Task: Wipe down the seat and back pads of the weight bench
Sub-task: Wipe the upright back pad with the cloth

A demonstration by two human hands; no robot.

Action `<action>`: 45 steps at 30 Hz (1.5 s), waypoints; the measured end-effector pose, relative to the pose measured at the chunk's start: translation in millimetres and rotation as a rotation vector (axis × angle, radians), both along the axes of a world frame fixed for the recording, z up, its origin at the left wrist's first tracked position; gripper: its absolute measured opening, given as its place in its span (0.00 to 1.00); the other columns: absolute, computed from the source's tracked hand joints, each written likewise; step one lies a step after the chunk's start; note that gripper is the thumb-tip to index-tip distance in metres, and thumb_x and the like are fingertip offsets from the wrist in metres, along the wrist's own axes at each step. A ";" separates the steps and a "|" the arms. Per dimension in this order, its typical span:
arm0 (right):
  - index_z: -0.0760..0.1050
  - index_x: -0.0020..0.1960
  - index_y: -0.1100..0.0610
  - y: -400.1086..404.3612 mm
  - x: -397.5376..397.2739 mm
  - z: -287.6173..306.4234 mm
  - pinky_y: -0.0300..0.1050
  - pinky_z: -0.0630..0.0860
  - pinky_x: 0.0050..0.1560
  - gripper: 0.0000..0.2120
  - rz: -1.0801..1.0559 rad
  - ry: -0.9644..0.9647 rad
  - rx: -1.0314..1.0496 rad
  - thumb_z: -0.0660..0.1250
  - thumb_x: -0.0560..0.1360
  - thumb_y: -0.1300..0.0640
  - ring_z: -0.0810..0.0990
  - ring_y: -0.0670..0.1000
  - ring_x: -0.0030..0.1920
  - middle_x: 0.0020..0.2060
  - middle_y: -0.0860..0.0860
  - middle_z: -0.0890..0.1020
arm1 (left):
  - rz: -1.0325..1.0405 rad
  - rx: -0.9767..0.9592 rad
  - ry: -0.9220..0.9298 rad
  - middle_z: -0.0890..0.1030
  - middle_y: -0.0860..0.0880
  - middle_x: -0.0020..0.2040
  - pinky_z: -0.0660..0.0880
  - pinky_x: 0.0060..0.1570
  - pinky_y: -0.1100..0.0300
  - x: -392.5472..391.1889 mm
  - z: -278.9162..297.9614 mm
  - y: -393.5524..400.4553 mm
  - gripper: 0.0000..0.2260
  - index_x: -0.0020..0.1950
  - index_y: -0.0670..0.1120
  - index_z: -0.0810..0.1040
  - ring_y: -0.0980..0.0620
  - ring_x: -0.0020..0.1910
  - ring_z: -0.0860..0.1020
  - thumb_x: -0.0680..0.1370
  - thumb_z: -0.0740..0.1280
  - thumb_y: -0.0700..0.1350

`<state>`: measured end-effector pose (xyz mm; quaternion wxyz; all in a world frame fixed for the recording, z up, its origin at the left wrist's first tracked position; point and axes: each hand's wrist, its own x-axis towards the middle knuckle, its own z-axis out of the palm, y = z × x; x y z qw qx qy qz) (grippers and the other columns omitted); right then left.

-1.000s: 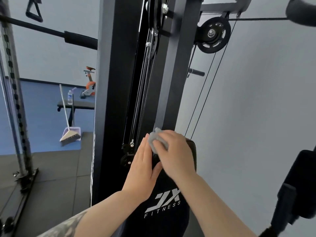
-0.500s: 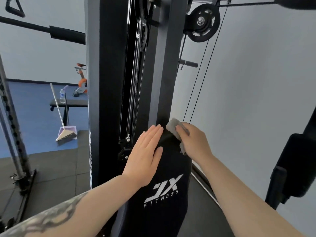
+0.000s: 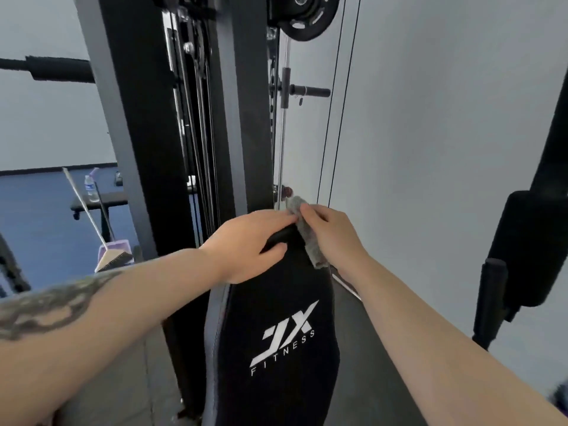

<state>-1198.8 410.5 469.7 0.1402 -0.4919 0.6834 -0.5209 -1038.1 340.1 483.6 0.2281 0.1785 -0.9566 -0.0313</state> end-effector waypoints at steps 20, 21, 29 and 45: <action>0.77 0.47 0.40 -10.8 -29.9 -80.6 0.32 0.70 0.50 0.11 -0.032 -0.478 -0.186 0.56 0.80 0.43 0.78 0.37 0.47 0.43 0.40 0.81 | -0.011 -0.474 -0.220 0.72 0.50 0.70 0.62 0.63 0.62 -23.5 -0.6 -2.1 0.23 0.73 0.47 0.67 0.52 0.68 0.71 0.79 0.51 0.49; 0.76 0.44 0.40 -7.3 -30.1 -93.0 0.32 0.70 0.50 0.12 -0.054 -0.495 -0.207 0.56 0.81 0.45 0.78 0.36 0.45 0.41 0.40 0.81 | -0.003 -0.531 -0.247 0.72 0.48 0.70 0.63 0.64 0.60 -25.7 -0.9 -1.7 0.22 0.73 0.45 0.67 0.49 0.68 0.71 0.79 0.52 0.48; 0.75 0.37 0.50 -10.4 -37.6 -82.8 0.41 0.69 0.42 0.16 -0.042 -0.521 -0.195 0.58 0.81 0.48 0.76 0.45 0.35 0.32 0.48 0.78 | 0.047 -0.752 -0.466 0.66 0.40 0.73 0.66 0.66 0.48 -35.6 -3.7 3.9 0.26 0.75 0.39 0.61 0.42 0.72 0.66 0.79 0.51 0.50; 0.79 0.46 0.53 -7.6 -35.9 -125.4 0.30 0.70 0.43 0.13 -0.106 -0.546 -0.336 0.57 0.82 0.54 0.78 0.42 0.42 0.39 0.46 0.82 | -0.179 -0.972 -0.569 0.66 0.40 0.73 0.55 0.73 0.43 -39.6 -15.2 4.8 0.24 0.73 0.39 0.65 0.41 0.74 0.62 0.79 0.53 0.48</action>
